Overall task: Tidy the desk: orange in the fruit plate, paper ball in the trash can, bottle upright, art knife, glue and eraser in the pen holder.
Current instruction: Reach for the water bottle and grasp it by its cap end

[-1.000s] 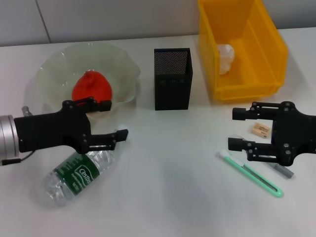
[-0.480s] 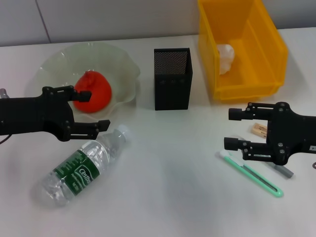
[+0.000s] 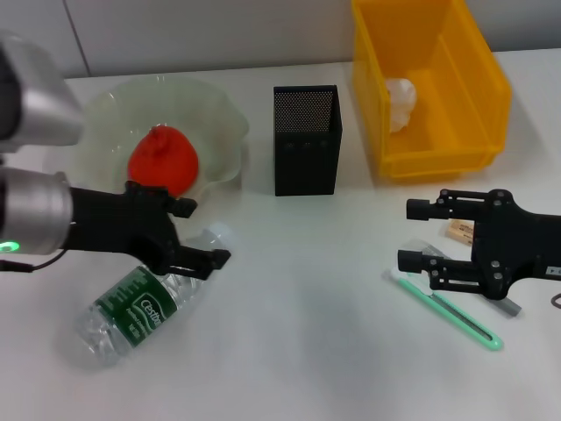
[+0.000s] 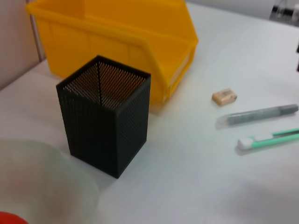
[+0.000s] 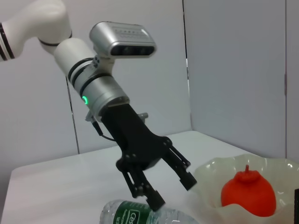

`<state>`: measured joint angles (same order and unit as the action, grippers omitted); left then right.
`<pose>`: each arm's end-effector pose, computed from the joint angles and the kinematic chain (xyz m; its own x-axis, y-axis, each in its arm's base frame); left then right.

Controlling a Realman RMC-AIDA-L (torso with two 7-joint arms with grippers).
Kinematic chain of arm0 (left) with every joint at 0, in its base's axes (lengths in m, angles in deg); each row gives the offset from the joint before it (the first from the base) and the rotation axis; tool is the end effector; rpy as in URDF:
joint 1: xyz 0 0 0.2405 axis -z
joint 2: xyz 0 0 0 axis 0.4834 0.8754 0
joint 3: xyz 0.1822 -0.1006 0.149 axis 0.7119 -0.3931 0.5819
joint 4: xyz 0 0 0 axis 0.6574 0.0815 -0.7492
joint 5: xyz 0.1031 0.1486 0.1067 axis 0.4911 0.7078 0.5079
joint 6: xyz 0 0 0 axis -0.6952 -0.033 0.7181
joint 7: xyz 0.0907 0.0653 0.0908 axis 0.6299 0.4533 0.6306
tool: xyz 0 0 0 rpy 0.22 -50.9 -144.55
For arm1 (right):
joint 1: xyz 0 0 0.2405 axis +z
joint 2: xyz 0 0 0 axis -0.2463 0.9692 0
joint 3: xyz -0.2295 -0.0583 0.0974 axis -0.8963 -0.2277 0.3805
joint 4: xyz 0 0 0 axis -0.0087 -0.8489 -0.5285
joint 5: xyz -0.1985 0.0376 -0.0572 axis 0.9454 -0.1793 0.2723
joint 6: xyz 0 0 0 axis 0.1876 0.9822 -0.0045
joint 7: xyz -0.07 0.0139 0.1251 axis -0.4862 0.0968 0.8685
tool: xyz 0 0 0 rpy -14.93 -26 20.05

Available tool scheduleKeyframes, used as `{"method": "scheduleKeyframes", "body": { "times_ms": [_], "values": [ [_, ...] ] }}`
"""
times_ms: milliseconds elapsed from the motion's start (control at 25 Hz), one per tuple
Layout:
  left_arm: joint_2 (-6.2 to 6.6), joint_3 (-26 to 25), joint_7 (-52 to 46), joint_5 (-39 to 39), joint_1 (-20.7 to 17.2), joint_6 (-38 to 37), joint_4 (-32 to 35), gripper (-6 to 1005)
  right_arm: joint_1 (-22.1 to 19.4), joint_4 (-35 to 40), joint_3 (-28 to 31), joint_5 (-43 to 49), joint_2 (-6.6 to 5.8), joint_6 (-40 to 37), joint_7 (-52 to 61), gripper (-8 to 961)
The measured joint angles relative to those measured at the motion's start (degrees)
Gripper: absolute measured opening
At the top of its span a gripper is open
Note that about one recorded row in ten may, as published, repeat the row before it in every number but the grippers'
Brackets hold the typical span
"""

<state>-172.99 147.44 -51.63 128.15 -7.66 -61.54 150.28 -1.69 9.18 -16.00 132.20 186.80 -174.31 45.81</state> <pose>-0.1802 0.3261 -0.0044 0.9414 0.3323 0.0581 0.3356 -0.9054 -0.2601 0.2740 0.2650 0.0365 0.8128 -0.1384 -0.5658 -0.3149 -0.9216 -0.2270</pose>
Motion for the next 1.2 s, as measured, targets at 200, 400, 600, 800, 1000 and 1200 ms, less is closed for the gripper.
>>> {"method": "scheduleKeyframes", "body": {
  "times_ms": [200,400,600,800,1000,1200],
  "values": [
    [-0.04,2.0,-3.5,2.6,1.1,1.3,0.3,764,0.1,-1.0,0.0,0.0,-0.02,0.1,-0.4,652],
    [-0.16,5.2,-10.2,6.5,3.3,3.5,0.4,763,0.1,-1.1,0.1,0.0,-0.05,0.1,-0.3,653],
    [-0.11,5.3,-11.2,7.0,3.3,5.4,0.0,761,0.1,-1.1,0.1,0.0,-0.04,0.1,-0.2,652],
    [-0.20,6.7,-13.5,9.2,3.1,7.5,-0.2,760,0.1,-1.1,0.1,-0.1,-0.02,0.1,-0.2,652],
    [-0.25,9.9,-14.8,10.8,3.3,8.7,-0.2,758,0.0,-1.1,0.1,-0.2,0.01,0.1,-0.2,653],
    [-0.25,11.6,-15.8,11.3,3.2,10.0,-0.3,757,0.1,-1.8,0.1,-0.4,0.01,0.1,-0.2,653]
  ]
}}
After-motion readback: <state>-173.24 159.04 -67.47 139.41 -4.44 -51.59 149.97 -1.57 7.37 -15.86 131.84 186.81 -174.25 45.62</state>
